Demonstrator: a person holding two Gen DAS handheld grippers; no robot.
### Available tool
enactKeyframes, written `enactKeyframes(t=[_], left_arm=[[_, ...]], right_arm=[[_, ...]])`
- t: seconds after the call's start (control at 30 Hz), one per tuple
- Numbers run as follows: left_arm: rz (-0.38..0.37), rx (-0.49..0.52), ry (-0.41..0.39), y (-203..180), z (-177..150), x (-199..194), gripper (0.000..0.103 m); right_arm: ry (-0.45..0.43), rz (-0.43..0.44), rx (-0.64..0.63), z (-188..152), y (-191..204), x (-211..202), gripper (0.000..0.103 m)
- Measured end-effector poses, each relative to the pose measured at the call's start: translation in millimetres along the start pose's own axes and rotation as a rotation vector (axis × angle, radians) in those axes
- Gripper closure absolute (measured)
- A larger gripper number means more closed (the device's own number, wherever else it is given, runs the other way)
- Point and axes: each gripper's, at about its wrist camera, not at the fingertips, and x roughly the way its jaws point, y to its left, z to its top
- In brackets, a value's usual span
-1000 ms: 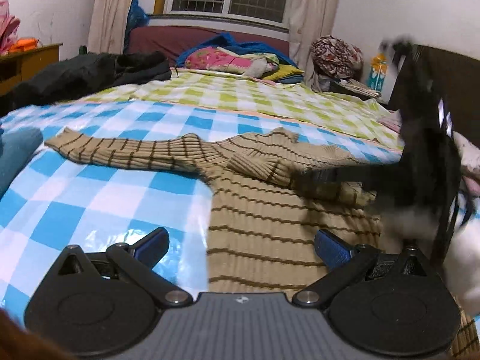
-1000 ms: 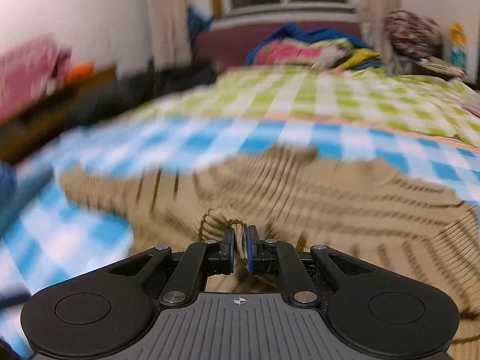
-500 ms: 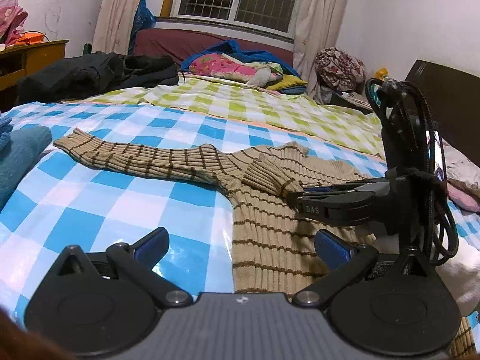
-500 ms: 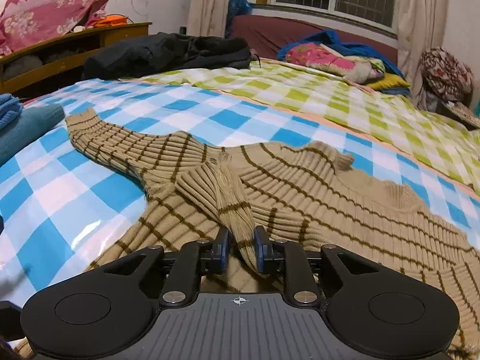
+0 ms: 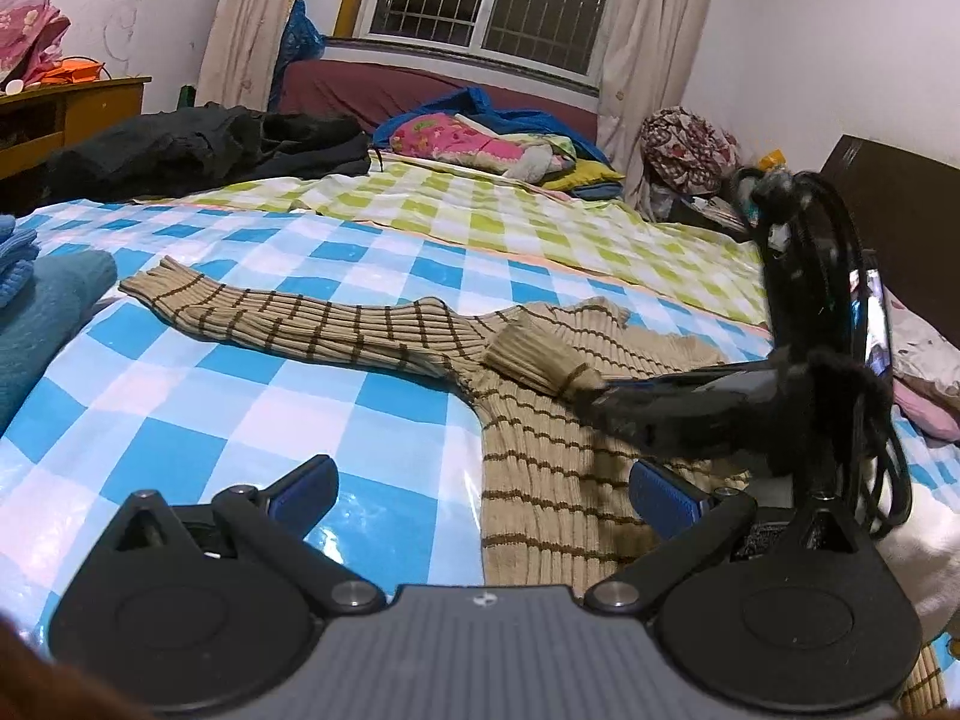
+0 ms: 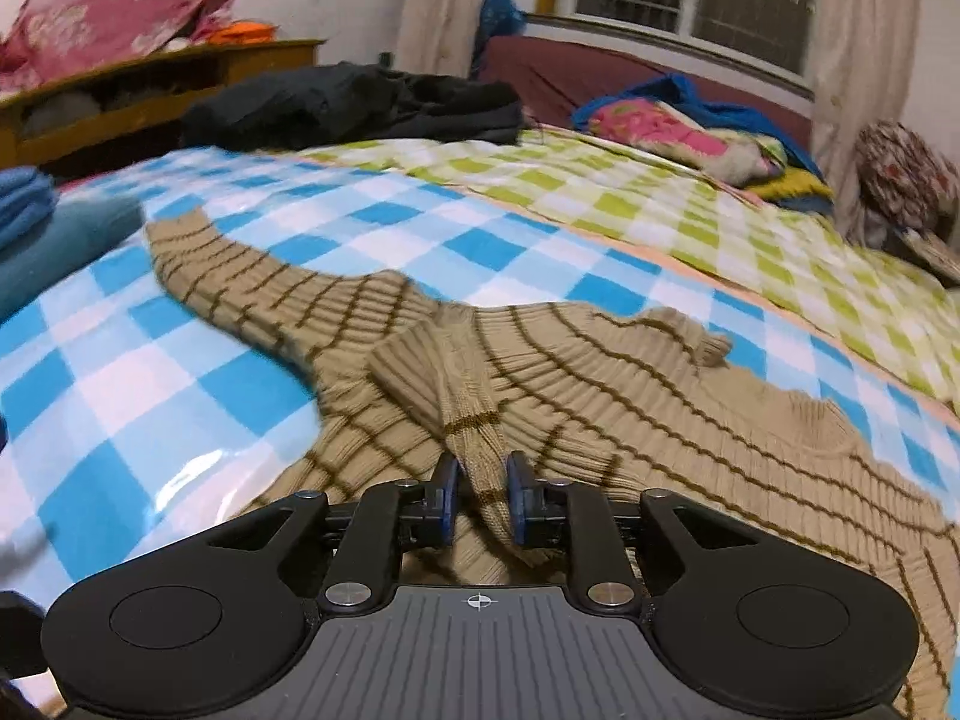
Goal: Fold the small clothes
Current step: 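Carry the held sleeve across the sweater body and lay it down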
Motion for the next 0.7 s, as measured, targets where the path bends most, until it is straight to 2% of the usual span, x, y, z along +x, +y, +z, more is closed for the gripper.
enactKeyframes(t=[0.1, 0.23, 0.3, 0.37, 0.47, 0.5, 0.53, 0.63, 0.7], left_arm=[[0.0, -0.009, -0.001, 2, 1, 0, 0.0], [0.001, -0.023, -0.007, 5, 3, -1, 0.0], [0.001, -0.033, -0.014, 7, 4, -2, 0.0], [0.001, -0.037, -0.021, 8, 5, -2, 0.0], [0.007, -0.038, -0.019, 8, 4, -1, 0.0], [0.009, -0.036, -0.017, 8, 4, 0, 0.0], [0.011, -0.032, -0.016, 7, 3, 0, 0.0], [0.014, -0.012, -0.016, 5, 1, 1, 0.0], [0.015, 0.003, -0.019, 3, -1, 1, 0.0]], right_arm=[[-0.046, -0.043, 0.122, 8, -26, -11, 0.095], [-0.166, -0.15, 0.267, 28, -67, -37, 0.096], [-0.228, -0.223, 0.277, 36, -78, -51, 0.096], [-0.252, -0.246, 0.233, 43, -79, -56, 0.096], [-0.211, -0.178, 0.128, 39, -55, -43, 0.094], [-0.157, -0.12, 0.069, 34, -41, -31, 0.089], [-0.107, -0.084, 0.031, 27, -27, -19, 0.089], [0.011, -0.035, -0.039, 3, 4, 8, 0.085], [0.001, -0.036, -0.054, -7, 10, 4, 0.081]])
